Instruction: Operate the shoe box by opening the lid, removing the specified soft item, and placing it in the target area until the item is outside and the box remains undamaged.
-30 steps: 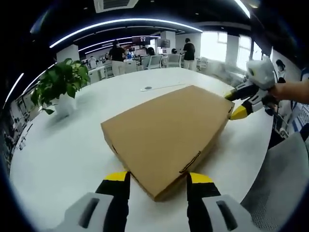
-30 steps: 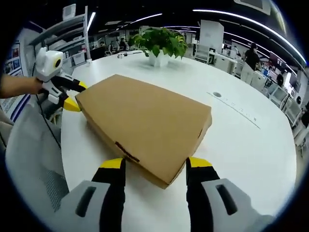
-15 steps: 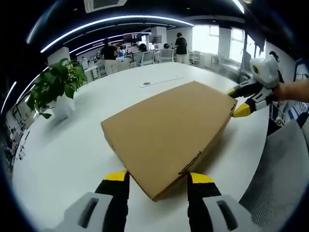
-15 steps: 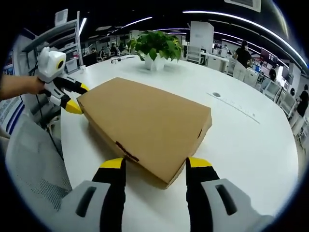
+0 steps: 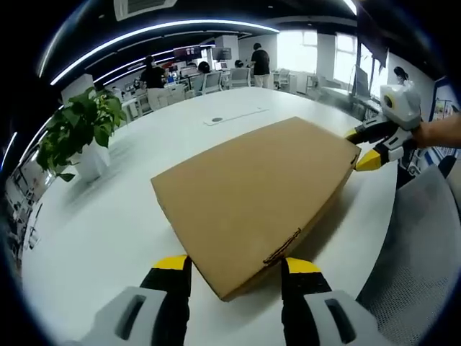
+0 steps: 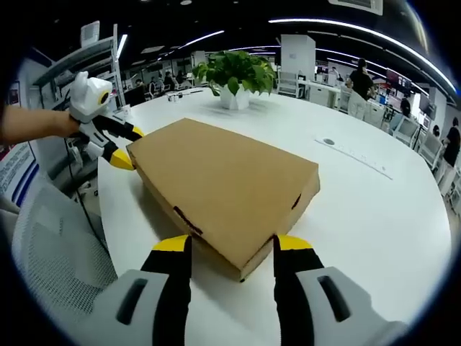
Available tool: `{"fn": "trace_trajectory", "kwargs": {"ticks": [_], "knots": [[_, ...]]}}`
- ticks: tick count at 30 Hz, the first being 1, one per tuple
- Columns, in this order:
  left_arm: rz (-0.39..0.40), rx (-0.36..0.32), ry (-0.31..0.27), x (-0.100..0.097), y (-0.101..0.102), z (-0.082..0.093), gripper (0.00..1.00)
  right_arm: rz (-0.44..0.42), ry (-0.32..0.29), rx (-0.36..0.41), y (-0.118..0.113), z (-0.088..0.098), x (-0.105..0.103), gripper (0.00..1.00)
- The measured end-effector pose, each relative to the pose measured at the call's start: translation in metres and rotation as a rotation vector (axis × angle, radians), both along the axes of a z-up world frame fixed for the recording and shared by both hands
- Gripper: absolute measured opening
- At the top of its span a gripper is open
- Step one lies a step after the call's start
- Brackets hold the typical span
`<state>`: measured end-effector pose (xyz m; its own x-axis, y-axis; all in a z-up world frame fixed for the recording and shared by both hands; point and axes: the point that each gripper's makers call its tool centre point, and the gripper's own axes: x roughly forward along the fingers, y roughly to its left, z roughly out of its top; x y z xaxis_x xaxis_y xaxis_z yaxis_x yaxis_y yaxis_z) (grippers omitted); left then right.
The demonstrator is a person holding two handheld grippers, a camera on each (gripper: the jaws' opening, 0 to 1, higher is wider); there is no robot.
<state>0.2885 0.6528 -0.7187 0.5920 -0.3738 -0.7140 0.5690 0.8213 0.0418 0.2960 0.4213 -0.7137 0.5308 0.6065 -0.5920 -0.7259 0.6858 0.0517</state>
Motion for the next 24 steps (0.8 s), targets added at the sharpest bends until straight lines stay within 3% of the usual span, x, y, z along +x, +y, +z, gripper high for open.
{"fn": "trace_trajectory", "kwargs": {"ticks": [8, 17, 24], "knots": [[0.023, -0.031, 0.003, -0.005, 0.008, -0.001, 0.51, 0.009, 0.010, 0.020, 0.006, 0.000, -0.011, 0.41], [0.031, -0.039, -0.009, -0.009, 0.002, 0.002, 0.53, 0.010, 0.006, 0.097, 0.001, 0.002, -0.013, 0.37], [0.043, -0.055, -0.017, -0.015, 0.000, 0.005, 0.53, 0.013, 0.003, 0.107, 0.001, 0.005, -0.014, 0.35]]}}
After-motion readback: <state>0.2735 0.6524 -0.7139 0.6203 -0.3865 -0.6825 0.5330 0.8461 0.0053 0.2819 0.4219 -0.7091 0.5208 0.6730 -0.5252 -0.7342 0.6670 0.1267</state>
